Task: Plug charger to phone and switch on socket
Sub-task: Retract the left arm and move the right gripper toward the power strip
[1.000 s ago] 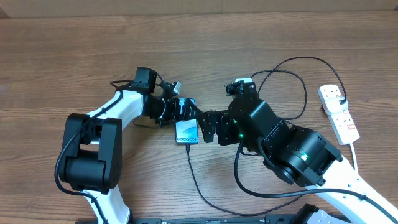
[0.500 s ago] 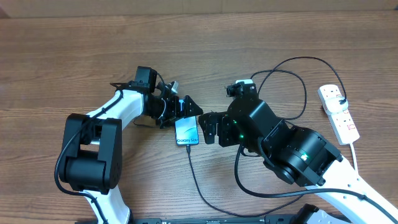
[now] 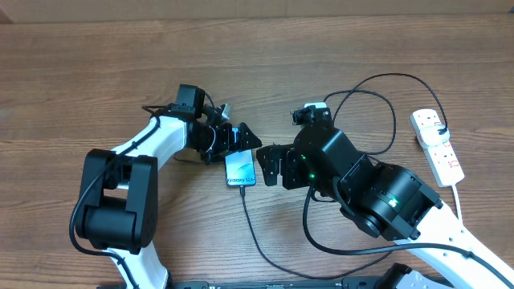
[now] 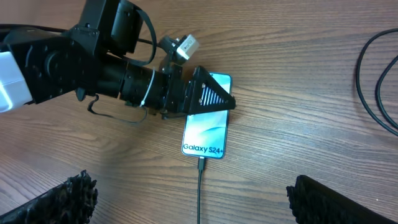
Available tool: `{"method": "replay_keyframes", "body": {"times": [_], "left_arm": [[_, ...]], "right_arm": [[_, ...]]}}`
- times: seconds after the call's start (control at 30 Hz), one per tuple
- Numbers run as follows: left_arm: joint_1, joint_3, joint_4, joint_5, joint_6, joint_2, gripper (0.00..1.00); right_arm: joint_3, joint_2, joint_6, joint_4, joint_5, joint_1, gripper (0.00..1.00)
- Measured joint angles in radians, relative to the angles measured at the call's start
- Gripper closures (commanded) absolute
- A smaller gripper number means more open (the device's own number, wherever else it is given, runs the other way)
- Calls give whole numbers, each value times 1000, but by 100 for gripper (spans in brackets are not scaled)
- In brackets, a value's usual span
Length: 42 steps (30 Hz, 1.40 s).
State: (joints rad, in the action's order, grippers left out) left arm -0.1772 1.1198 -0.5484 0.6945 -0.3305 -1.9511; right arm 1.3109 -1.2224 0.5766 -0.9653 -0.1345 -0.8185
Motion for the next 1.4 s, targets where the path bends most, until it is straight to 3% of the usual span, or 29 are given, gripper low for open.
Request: {"method": "replay_keyframes", "body": {"times": [0.37,0.73,1.2,1.4], "left_arm": [[0,6,78,-124,27,12,0],[0,7,84,-136,95,13,0],[0,9,93,-163,42,16,0],[37,29,31,-287,37,45,0]], "right_arm": [[0,0,0,0,0,0,0],[0,0,0,0,1,0,0],[0,0,0,8,27,0,0],[0,0,0,46,27,0,0]]}}
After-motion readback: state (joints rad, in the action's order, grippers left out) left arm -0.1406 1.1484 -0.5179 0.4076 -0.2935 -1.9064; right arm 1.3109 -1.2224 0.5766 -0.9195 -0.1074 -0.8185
